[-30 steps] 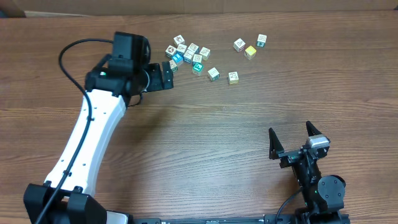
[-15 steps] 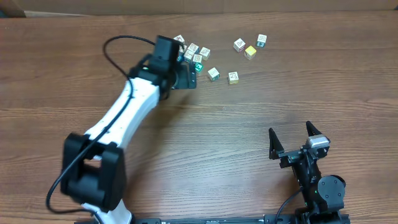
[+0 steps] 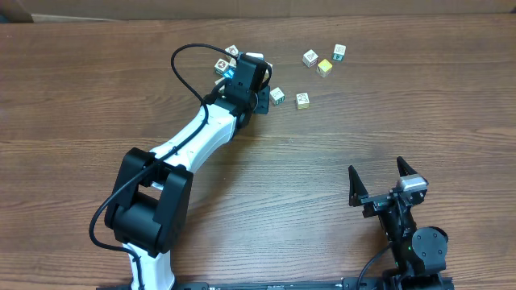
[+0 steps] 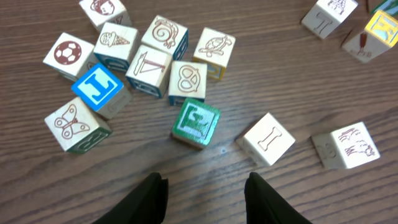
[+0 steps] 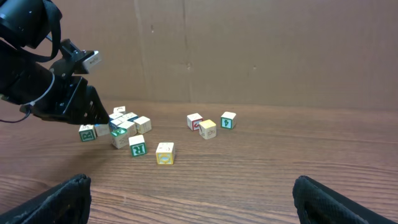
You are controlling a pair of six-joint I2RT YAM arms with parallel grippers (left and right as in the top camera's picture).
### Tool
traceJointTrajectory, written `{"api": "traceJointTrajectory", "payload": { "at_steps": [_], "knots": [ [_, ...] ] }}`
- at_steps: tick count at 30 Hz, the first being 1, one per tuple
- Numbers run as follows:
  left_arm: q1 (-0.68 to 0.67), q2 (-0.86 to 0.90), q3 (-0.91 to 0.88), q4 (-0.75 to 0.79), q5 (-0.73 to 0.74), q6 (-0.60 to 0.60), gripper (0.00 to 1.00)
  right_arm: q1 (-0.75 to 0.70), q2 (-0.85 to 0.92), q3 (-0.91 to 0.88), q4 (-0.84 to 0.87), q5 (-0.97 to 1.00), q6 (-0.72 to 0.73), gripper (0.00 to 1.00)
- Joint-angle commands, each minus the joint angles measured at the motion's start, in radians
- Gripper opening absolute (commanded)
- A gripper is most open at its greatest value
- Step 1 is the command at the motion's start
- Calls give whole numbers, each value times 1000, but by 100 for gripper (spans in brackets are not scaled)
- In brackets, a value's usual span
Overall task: Form a horizontal line
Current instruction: 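Lower the left gripper over the green-faced block at the cluster front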
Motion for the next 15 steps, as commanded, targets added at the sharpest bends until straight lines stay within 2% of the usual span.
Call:
{"api": "traceJointTrajectory", "payload": {
  "at_steps": [1, 4, 5, 10, 15],
  "knots": [
    [3, 14, -5, 24, -10, -28, 39, -3, -12, -11, 2, 6, -4, 100],
    [2, 47, -5, 79, -10, -11, 32, -3, -12, -11, 2, 6, -4, 100],
    [2, 59, -5, 91, -10, -1, 32, -3, -12, -11, 2, 6, -4, 100],
    [6, 124, -5, 149, -10, 40, 52, -3, -12, -11, 2, 6, -4, 100],
    [6, 142, -5, 170, -13, 53, 62, -3, -12, -11, 3, 6, -4, 100]
  ]
}}
